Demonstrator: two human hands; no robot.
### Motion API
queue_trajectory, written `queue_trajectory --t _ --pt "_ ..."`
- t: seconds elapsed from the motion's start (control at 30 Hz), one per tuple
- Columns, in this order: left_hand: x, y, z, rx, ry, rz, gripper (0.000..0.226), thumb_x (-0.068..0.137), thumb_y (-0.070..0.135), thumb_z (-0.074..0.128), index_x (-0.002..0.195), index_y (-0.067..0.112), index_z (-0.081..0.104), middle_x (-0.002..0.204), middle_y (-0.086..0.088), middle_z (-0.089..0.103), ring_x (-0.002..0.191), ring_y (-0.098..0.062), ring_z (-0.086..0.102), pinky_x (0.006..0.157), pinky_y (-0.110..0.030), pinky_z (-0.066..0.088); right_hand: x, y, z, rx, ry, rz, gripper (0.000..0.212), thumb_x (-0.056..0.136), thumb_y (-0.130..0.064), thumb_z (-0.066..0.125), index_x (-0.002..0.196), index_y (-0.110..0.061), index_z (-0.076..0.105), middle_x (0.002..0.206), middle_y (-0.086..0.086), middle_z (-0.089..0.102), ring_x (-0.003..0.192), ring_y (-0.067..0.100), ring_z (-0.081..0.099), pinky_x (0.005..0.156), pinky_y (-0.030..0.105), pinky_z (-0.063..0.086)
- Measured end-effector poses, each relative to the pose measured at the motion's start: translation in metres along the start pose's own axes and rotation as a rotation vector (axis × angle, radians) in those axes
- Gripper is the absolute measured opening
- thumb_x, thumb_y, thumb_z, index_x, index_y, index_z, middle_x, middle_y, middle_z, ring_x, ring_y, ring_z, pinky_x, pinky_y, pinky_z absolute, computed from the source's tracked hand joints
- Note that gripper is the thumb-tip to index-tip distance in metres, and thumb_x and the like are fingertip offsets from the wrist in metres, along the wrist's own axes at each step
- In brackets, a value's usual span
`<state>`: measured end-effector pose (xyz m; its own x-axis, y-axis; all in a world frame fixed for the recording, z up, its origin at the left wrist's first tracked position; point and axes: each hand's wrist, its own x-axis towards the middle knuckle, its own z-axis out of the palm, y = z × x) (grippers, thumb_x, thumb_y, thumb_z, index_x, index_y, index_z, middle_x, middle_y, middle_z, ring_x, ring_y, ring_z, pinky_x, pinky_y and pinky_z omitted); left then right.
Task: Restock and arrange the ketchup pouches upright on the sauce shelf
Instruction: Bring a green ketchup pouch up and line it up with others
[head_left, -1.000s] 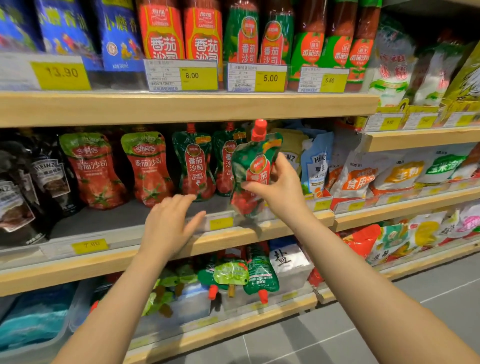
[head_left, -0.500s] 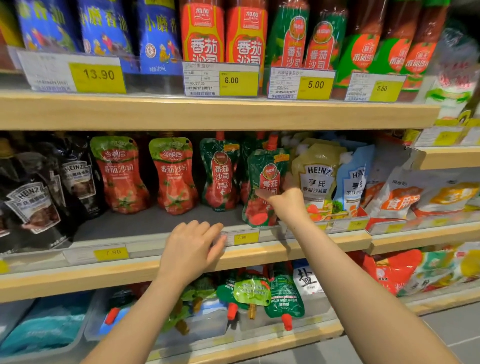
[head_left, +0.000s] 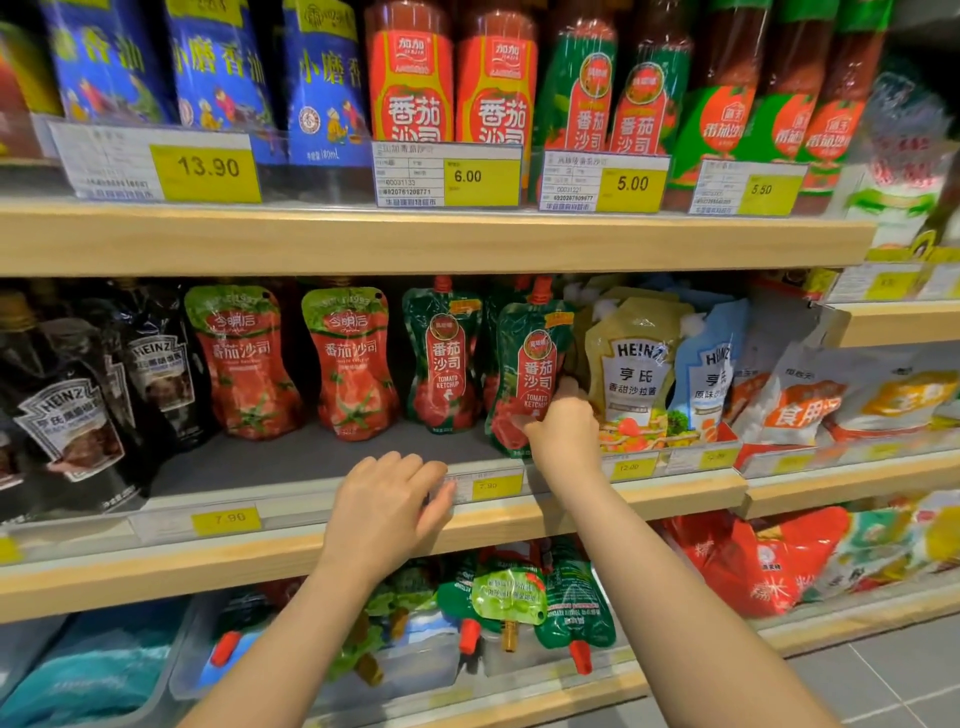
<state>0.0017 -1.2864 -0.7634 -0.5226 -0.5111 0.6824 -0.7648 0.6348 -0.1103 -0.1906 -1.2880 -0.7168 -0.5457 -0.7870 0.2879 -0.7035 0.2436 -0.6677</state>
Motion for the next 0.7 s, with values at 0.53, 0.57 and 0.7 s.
queue_trajectory --t 0.53,0.57,0.7 --pt "-0.001 0.002 -0.003 -0.006 0.001 -0.018 0.031 0.086 0.037 0.045 0.069 0.017 0.063 0.055 0.001 0.053 0.054 -0.021 0.053 0.048 -0.033 0.040 0.021 -0.002 0.012 -0.050 -0.022 0.070 0.045 0.082 -0.014 0.066 0.121 -0.003 0.044 0.121 0.018 0.055 0.108 0.036 0.056 0.084 0.039 0.048" --pt "-0.001 0.003 -0.006 -0.019 -0.002 -0.019 0.031 0.085 0.037 0.045 0.070 0.016 0.064 0.056 0.001 0.054 0.054 -0.021 0.054 0.049 -0.033 0.040 0.015 -0.001 0.005 -0.007 -0.016 0.046 0.036 0.080 -0.015 0.068 0.109 -0.003 0.049 0.108 0.017 0.059 0.099 0.035 0.058 0.075 0.037 0.050" --pt "-0.001 0.008 -0.013 -0.135 0.042 -0.064 0.027 0.083 0.031 0.051 0.092 0.012 0.069 0.073 -0.001 0.062 0.068 -0.023 0.059 0.058 -0.032 0.041 -0.020 0.020 -0.038 0.152 -0.043 -0.123 0.048 0.077 -0.028 0.073 0.114 -0.005 0.052 0.095 0.007 0.057 0.078 0.017 0.053 0.061 0.023 0.039"
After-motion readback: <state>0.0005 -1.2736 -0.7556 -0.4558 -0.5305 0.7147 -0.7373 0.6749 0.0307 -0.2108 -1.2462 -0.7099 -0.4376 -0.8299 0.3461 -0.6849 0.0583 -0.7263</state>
